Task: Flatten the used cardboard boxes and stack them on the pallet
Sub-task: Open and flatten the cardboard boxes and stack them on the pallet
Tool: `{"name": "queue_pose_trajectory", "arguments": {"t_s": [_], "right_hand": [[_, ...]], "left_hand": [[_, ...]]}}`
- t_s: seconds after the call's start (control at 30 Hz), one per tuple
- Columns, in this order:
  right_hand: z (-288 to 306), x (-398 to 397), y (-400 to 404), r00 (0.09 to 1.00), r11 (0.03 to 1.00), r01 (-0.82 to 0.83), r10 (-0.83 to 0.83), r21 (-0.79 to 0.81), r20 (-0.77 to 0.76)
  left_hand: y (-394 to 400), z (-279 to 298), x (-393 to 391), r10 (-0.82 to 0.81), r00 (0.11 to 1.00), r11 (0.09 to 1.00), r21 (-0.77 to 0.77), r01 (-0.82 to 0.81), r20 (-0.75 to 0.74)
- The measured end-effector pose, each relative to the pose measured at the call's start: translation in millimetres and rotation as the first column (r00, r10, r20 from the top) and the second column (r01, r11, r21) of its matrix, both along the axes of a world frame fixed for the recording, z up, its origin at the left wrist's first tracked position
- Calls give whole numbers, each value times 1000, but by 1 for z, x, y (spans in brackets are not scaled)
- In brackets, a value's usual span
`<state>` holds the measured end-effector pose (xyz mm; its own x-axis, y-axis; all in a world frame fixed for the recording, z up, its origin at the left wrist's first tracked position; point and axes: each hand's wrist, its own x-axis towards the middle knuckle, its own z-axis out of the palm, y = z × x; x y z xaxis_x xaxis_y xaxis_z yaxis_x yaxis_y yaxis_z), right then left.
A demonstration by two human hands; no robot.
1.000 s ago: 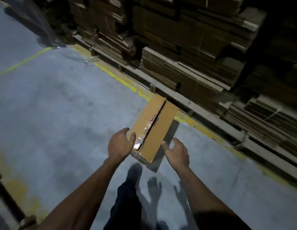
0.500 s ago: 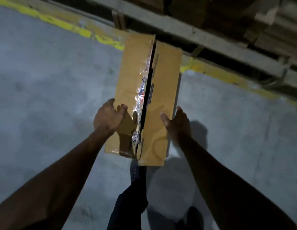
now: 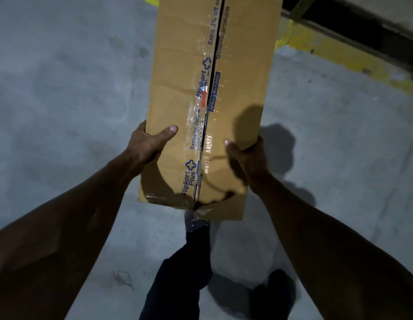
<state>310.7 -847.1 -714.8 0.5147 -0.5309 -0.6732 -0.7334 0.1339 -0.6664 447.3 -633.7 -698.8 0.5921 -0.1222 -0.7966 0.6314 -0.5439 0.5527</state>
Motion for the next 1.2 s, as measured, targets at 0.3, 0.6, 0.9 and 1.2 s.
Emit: {"name": "queue_pose_trajectory", "arguments": {"t_s": [0.3,0.6,0.9,1.2], "right_hand": [[57,1,-39,983,986,-166,166,-7,78],[133,-63,-92,946,951,-309,304,-31,-112],[193,-190,-110,760,771,-637,621,-26,-190],[199,-310,-52,479,498,-867,847,29,-228]], "left_hand": [[-13,61,-9,-37,993,999,31,33,112],[-46,121,-100,21,992,982,183,-44,125],[-53,179,-314,231,969,930,274,-245,81],[-10,193,-530,529,847,788,342,-512,50]]}}
